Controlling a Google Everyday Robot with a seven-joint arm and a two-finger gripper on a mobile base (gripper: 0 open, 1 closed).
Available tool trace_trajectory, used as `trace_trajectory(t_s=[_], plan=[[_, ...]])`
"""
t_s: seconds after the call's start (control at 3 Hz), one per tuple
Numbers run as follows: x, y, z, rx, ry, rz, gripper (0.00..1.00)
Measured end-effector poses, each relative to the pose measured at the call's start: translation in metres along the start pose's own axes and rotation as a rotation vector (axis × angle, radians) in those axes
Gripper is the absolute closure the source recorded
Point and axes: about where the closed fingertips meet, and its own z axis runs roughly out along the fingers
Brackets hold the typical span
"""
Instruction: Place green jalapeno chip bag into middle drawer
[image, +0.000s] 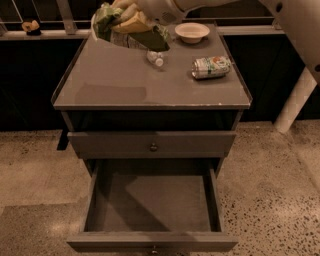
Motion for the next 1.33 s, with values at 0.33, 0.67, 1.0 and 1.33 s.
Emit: trace_trajectory(t_s=[0.33,0.67,1.0,1.33], plan=[[0.0,0.0,0.0,-0.001,0.0,0.0,1.0],[-0.008,0.027,-0.009,-0.01,0.006,0.014,1.0],[-0.056,0.071,-0.027,0.009,-0.028,0.039,1.0],[-0.093,0.13,-0.034,-0.016,-0.054,0.087,1.0]])
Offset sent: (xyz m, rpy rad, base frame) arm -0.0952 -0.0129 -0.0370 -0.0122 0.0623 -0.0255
